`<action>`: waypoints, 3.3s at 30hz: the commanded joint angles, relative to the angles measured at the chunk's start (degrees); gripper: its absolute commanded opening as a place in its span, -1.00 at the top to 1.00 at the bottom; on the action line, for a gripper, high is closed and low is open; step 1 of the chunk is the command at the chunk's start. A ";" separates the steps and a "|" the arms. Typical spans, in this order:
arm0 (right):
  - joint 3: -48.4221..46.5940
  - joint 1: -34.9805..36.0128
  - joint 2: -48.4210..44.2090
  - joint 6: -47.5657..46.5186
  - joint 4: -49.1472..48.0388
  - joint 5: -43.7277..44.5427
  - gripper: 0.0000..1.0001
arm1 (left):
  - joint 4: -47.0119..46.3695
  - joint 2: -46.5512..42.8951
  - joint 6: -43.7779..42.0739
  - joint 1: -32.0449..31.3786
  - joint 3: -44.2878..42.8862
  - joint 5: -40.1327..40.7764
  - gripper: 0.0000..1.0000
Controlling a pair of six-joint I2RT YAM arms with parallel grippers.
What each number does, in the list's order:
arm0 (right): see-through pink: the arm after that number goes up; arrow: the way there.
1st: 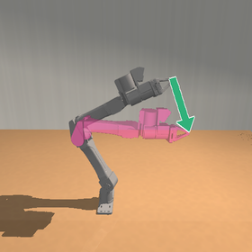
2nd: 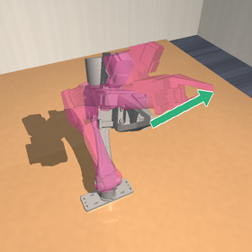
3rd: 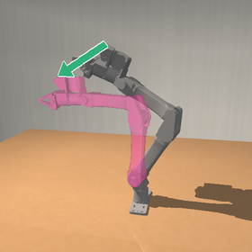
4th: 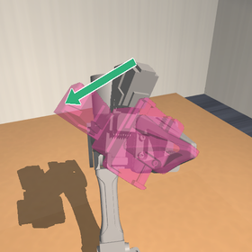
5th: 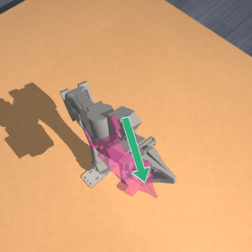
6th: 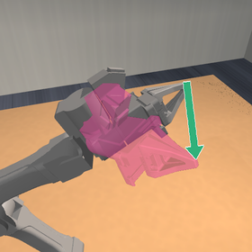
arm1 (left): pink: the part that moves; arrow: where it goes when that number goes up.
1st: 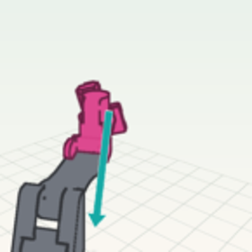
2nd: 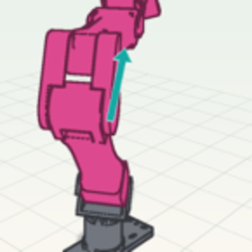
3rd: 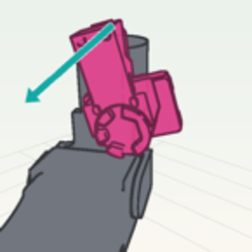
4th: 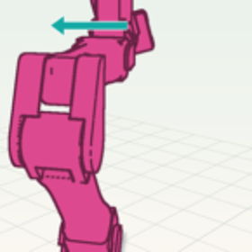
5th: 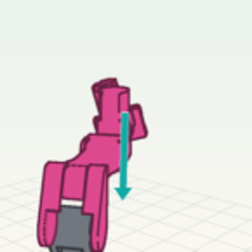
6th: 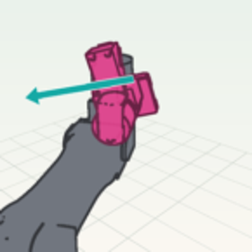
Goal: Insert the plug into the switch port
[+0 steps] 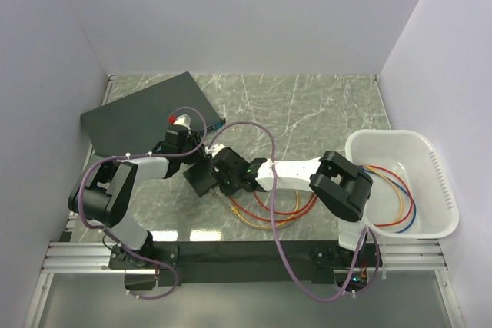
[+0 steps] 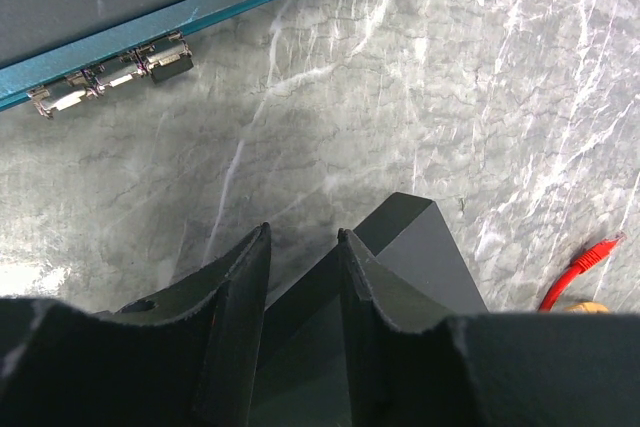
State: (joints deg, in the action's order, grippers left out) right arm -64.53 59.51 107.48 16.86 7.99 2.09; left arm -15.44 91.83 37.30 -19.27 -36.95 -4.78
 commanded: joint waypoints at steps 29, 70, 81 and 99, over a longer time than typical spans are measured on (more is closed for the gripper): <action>-3.23 0.88 -1.75 0.80 -0.16 -0.86 1.00 | 1.38 1.24 0.85 -0.60 0.74 -1.64 0.24; -3.93 0.35 0.09 0.63 -1.22 -0.16 1.00 | 0.76 1.42 0.93 -0.51 1.00 -1.99 0.23; -5.61 -2.11 0.71 0.01 -0.25 1.60 1.00 | -0.03 1.33 1.11 -0.60 1.79 -2.61 0.23; -8.15 -2.90 -0.43 -0.07 -0.43 0.20 1.00 | -1.34 2.83 1.81 -0.51 2.58 -2.87 0.24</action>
State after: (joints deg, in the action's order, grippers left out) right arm -68.49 57.84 108.25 17.87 11.25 -0.84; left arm -20.05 93.30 38.79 -19.20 -36.05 -5.13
